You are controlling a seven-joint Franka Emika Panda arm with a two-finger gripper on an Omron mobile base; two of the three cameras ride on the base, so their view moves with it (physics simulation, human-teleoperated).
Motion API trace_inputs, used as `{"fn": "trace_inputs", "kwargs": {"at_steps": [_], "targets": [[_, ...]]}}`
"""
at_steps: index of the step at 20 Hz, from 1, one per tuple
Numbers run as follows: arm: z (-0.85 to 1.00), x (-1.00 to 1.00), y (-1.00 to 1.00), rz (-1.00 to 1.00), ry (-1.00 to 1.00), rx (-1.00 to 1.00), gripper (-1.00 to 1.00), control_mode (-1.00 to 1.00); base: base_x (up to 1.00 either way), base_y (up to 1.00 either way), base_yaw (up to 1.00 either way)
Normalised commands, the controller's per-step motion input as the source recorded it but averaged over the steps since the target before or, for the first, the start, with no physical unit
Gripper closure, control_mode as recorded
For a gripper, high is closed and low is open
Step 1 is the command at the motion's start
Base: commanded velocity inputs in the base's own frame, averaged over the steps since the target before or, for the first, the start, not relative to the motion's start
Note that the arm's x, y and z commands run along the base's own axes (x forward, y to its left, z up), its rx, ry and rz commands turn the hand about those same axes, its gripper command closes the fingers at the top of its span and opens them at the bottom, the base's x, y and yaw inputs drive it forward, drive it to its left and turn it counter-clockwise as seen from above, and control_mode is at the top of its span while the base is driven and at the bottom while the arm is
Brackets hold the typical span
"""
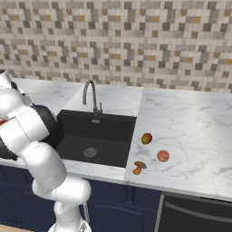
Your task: There is a mixed pile of frozen fruits and vegetables on the counter. Locate all the frozen vegetables and place the items in a bowl on the counter. Take all the frozen fruits and defrost them in a running sink.
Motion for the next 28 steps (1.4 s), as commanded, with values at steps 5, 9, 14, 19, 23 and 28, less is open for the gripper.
{"fn": "trace_inputs", "kwargs": {"at_steps": [5, 9, 14, 19, 23, 28], "targets": [[-0.38, 0.24, 0.48, 0.0, -0.01, -0.03, 1.0, -1.0, 0.0, 0.0, 0.0], [-0.33, 0.31, 0.41, 0.0, -0.01, -0.04, 1.0, -1.0, 0.0, 0.0, 0.0], [-0.28, 0.33, 0.42, 0.0, 0.0, -0.04, 1.0, -1.0, 0.0, 0.0, 0.0], [-0.32, 0.28, 0.44, 0.0, 0.0, -0.03, 1.0, -1.0, 0.0, 0.0, 0.0], [-0.33, 0.28, 0.37, 0.0, 0.0, 0.0, 1.0, -1.0, 0.0, 0.0, 0.0], [-0.4, 0.2, 0.31, 0.0, -0.01, 0.0, 1.0, -1.0, 0.0, 0.0, 0.0]]}}
